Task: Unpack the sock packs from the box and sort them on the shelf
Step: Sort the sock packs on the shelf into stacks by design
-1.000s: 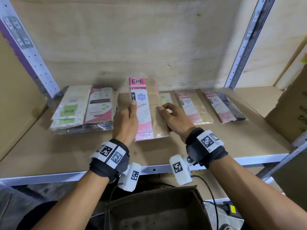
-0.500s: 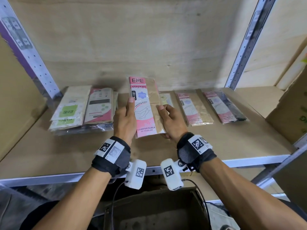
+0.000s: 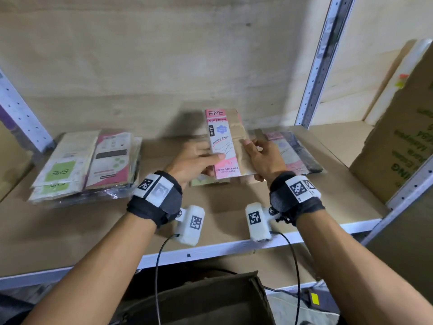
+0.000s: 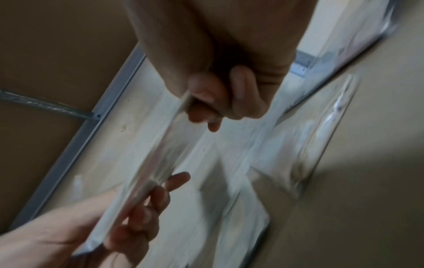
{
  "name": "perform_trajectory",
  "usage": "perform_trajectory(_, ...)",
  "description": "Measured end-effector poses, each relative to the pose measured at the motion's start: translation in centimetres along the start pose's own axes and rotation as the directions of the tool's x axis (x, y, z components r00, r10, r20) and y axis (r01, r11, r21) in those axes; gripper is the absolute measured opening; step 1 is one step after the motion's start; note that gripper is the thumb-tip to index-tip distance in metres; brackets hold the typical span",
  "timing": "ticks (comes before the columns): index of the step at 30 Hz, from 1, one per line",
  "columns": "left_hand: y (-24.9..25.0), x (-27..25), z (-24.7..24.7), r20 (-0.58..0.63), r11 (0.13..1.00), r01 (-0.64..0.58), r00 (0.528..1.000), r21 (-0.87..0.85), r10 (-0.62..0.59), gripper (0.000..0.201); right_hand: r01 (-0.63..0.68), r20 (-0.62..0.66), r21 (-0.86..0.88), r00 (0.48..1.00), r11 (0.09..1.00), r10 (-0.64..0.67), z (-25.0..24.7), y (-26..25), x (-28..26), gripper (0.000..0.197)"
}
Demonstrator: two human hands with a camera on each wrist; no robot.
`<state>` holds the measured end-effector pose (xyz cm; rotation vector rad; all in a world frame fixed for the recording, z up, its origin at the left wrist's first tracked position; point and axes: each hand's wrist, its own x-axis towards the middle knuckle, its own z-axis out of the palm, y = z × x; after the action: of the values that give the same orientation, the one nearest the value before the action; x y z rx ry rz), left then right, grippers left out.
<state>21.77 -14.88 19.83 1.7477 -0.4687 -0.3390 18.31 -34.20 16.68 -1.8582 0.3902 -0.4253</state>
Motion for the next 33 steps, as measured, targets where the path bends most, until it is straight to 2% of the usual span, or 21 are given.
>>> perform_trajectory(3,-0.3,2.9,2.5,-0.055,0.998,0.041,0.998,0.043,-0.039,0.029,-0.06,0.007,-0.133,0.998,0.989,0.062,-2.2,0.9,2.1,0.031)
perform_trajectory(5,-0.6,4.7,3.7,-0.071,0.991,0.081,0.995,0.111,-0.073,0.031,-0.1,0.075,-0.179,0.99,0.979,0.115,-3.4,1.4,2.9,0.038)
perform_trajectory(8,-1.1,6.7,5.1,-0.04,0.975,0.143,0.99,0.169,-0.138,0.03,-0.059,0.157,-0.318,0.981,0.946,0.114,-4.6,1.9,3.6,0.052)
perform_trajectory(10,-1.6,7.5,5.6,-0.017,0.964,0.199,0.98,0.177,-0.199,0.03,-0.039,0.122,-0.437,0.987,0.899,0.103,-4.9,2.1,3.8,0.055)
perform_trajectory(13,-1.9,8.1,6.2,0.013,0.95,0.262,0.963,0.172,-0.268,0.028,-0.09,0.074,-0.529,0.986,0.844,0.152,-4.9,2.4,4.0,0.057)
perform_trajectory(19,-1.6,8.2,6.4,0.015,0.932,0.318,0.945,0.174,-0.326,0.031,-0.151,0.074,-0.585,0.969,0.797,0.238,-4.9,2.6,3.8,0.049)
perform_trajectory(27,-1.4,8.2,6.8,0.032,0.916,0.322,0.94,0.239,-0.339,0.038,-0.158,0.067,-0.628,0.965,0.762,0.255,-5.0,2.6,3.7,0.042)
perform_trajectory(30,-1.1,8.0,6.5,0.008,0.911,0.319,0.943,0.26,-0.332,0.035,-0.143,0.068,-0.646,0.968,0.75,0.243,-5.0,2.1,3.5,0.042)
perform_trajectory(33,-0.2,7.2,4.9,-0.056,0.893,0.272,0.961,0.358,-0.27,0.038,-0.095,0.033,-0.659,0.988,0.746,0.154,-4.9,1.2,2.9,0.046)
